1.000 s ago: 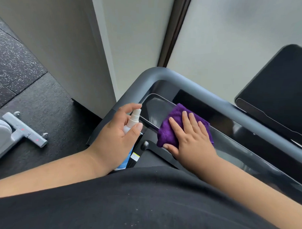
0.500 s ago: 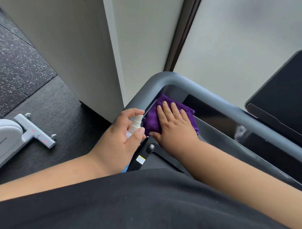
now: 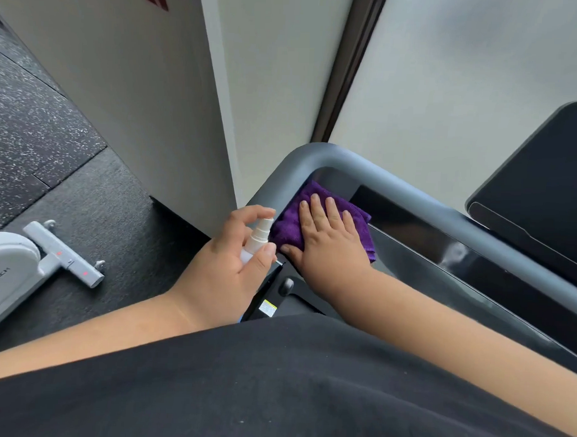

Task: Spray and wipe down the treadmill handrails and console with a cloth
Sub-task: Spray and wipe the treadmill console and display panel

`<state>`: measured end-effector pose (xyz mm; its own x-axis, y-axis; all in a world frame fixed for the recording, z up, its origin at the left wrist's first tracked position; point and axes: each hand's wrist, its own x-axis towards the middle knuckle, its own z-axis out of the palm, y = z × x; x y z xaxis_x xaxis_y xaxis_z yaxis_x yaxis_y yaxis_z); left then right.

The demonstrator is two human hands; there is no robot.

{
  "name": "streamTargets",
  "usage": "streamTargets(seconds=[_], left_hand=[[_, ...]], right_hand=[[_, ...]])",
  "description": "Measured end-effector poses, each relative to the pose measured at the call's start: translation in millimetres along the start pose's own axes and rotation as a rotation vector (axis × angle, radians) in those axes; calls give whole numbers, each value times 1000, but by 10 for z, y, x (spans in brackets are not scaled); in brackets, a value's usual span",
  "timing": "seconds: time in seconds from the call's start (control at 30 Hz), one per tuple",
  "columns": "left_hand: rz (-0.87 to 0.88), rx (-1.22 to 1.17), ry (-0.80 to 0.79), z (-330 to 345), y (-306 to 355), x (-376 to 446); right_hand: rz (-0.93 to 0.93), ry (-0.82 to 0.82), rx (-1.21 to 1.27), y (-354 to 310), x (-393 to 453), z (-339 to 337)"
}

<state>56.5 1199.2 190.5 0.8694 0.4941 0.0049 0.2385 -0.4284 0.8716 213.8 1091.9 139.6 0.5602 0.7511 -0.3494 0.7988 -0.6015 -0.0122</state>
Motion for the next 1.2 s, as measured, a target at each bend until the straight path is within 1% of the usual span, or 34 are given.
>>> streamTargets(seconds=[0.13, 0.23, 0.37, 0.47, 0.57, 0.7, 0.8, 0.93, 1.03, 1.13, 1.2], left_hand=[[5, -15, 16, -39, 1, -25], [0, -7, 12, -51, -24, -23], [9, 8, 5, -42, -16, -37], [27, 8, -3, -35, 8, -68], [44, 1, -1, -48, 13, -90], [40, -11, -13, -19, 28, -106], [49, -23, -19, 14, 58, -140], [62, -20, -23, 21, 84, -184], [57, -20, -21, -1, 113, -208], [78, 6, -36, 14, 133, -221], [93, 32, -36, 32, 148, -217]], right_hand=[[-56, -23, -27, 31, -348, 97], [-76, -5, -14, 75, -157, 38], [-25, 4, 28, 61, 127, -75], [-6, 3, 43, 15, -110, 21], [-39, 16, 13, 52, -308, 125], [-75, 31, -56, 109, -145, 67], [-53, 10, -19, 58, 14, -5], [-30, 21, 8, 49, -210, 72], [-67, -7, -50, 113, -458, 199], [-109, -8, -87, 203, -340, 157], [-107, 2, -63, 191, -165, 58]])
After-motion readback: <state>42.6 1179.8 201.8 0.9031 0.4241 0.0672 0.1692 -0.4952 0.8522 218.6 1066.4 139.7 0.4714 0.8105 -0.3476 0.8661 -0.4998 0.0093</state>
